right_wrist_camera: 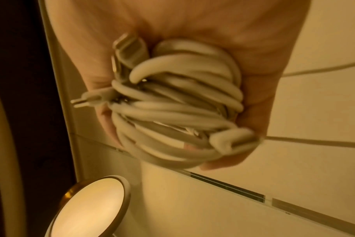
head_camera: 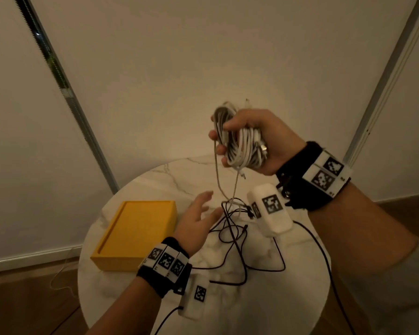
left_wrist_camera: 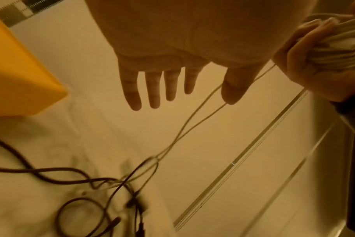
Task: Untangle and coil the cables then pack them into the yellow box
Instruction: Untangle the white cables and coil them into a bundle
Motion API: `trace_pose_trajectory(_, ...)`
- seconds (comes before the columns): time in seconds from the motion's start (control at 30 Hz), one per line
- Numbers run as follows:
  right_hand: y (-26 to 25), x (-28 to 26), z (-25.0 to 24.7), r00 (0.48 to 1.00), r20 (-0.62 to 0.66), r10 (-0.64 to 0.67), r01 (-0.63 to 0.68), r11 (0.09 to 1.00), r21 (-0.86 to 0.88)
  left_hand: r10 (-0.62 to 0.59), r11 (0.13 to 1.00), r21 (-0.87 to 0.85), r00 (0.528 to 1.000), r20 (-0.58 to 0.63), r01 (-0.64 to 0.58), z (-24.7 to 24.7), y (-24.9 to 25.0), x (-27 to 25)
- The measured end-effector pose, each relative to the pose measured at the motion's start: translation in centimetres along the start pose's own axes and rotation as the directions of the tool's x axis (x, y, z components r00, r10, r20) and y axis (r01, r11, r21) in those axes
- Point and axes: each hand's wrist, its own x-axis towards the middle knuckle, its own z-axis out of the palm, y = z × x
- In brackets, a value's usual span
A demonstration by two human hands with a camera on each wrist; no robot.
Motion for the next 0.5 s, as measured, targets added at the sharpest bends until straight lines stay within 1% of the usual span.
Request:
trace_pose_trajectory(0.07,-1.6,0.5,0.8,0.998,0.056,-0.02,0.02,1.0,0.006,0.056,0.997,-0.06,0.998,-0.042,-0.058,-0.4,1.5,0.3)
trace_pose_trajectory(0.13,-3.1,0.9,1.6,0.991,0.132,-0.019,0.02,1.0,-0.006,0.136,0.988,-0.06,0.988,-0.07,-0.14,-0.8,3.2,0.6)
trace_pose_trajectory(0.2,-4.3,1.2,2.5,0.98,0.198,-0.01,0.013,1.0,-0.013,0.175,0.982,-0.061,0.981,-0.086,-0.18,-1.2,4.6,1.3)
trace_pose_trajectory(0.33,-6.2,1.7,4.0,0.961,0.274,-0.035,0.044,0.999,-0.026,0.196,0.979,-0.044,0.979,-0.053,-0.199,-1.2,5.5,3.3)
trace_pose_trajectory(0.4,-6.8,2.0,4.7,0.95,0.308,-0.053,0.064,0.998,-0.026,0.201,0.978,-0.042,0.979,-0.046,-0.203,-0.7,5.0,3.8)
trace_pose_trajectory(0.5,-7.6,2.4,5.4,0.94,0.33,-0.081,0.093,0.996,-0.019,0.188,0.982,0.019,0.982,-0.024,-0.188,0.6,4.2,3.8)
